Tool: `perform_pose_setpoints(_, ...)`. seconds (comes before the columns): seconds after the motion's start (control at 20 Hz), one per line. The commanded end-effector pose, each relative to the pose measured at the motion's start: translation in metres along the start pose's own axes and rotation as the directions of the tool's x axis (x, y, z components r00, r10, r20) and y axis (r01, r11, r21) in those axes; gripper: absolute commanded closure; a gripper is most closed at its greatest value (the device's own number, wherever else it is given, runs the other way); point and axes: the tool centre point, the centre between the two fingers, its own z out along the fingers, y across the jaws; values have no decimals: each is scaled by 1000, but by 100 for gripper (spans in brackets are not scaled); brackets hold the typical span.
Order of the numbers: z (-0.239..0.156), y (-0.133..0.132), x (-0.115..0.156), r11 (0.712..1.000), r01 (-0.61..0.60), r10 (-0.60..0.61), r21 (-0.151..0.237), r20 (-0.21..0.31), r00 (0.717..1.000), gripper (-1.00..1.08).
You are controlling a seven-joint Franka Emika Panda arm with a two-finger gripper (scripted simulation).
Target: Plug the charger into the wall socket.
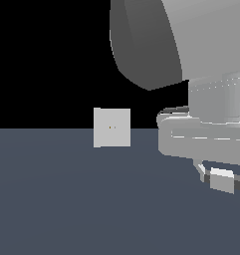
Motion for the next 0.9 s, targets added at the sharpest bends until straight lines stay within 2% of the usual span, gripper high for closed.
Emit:
perform_pose_setpoints(0.0,-1,-1,0,1000,4,-4,1,-1,1000,108)
perform_pose_setpoints(0.25,-7,-14,2,998,64,-64,14,-2,998,108)
perform_pose_setpoints(0.5,-19,-40,4,982,184,-184,41,-7,983,108)
perform_pose_setpoints(0.7,-34,-70,2,946,316,-316,70,-16,949,108)
perform_pose_setpoints(0.85,-49,-95,-4,899,429,-428,95,-26,903,108)
